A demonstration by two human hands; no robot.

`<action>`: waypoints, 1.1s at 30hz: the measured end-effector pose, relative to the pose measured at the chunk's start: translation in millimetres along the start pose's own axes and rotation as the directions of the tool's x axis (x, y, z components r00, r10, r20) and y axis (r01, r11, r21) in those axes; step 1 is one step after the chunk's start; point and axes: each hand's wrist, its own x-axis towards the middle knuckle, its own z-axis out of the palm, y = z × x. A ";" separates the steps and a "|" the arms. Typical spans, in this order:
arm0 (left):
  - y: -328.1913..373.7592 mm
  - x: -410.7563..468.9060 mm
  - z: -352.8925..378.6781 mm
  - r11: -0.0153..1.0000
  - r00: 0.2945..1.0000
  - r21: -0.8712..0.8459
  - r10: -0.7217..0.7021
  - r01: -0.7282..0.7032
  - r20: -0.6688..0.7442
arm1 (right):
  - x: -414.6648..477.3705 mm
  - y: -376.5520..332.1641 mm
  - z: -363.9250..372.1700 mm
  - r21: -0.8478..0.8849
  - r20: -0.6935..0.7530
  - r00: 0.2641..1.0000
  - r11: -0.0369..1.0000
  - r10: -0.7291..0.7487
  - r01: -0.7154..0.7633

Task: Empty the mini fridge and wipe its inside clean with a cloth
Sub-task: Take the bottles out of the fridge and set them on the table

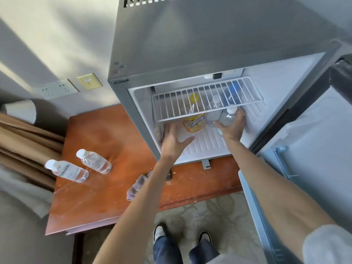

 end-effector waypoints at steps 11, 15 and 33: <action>11.1 98.2 57.6 0.914 0.935 -0.244 -0.271 0.324 0.228 | -13.8 4.2 2.1 -0.095 0.038 0.999 0.995 -0.036 0.040; 0.5 115.2 69.2 0.859 0.925 -0.342 -0.350 0.381 0.151 | -32.2 10.8 -7.3 -0.038 0.065 0.998 0.999 -0.005 0.008; -23.3 -12.6 45.4 0.983 0.999 -0.179 0.045 -0.046 -0.006 | -119.2 37.0 -36.0 0.212 0.104 0.994 0.976 0.025 -0.047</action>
